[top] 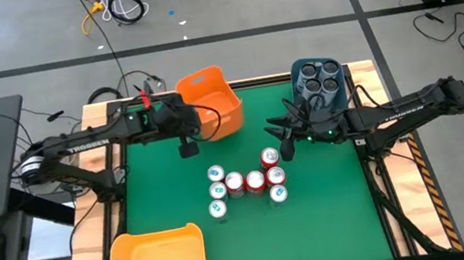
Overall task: Sort soda cans
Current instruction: Move the orange bin to the top center of the table
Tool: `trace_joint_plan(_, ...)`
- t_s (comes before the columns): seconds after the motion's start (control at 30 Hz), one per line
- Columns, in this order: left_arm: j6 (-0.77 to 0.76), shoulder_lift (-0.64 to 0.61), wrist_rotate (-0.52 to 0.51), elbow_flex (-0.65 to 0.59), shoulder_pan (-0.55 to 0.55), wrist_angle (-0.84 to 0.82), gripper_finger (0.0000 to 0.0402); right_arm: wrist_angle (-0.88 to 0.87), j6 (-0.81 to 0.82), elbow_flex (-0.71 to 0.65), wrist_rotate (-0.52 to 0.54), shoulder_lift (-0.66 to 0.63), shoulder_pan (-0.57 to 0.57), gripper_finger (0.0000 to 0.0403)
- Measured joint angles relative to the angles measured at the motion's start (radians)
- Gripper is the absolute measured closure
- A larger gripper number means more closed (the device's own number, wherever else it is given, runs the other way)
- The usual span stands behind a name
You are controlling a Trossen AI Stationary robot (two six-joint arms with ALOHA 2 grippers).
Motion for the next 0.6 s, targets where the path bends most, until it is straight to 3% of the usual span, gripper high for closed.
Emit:
trace_joint_plan(0.33, -0.036, 0.010, 0.082, -0.002, -0.005, -0.049, 0.0392, 0.000, 0.000, 0.000, 0.000, 0.000, 0.000, 0.0280)
trace_joint_plan(0.6, -0.018, 0.010, 0.082, -0.002, -0.035, -0.068, 0.0305, 0.001, 0.000, 0.000, 0.000, 0.000, 0.000, 0.0280)
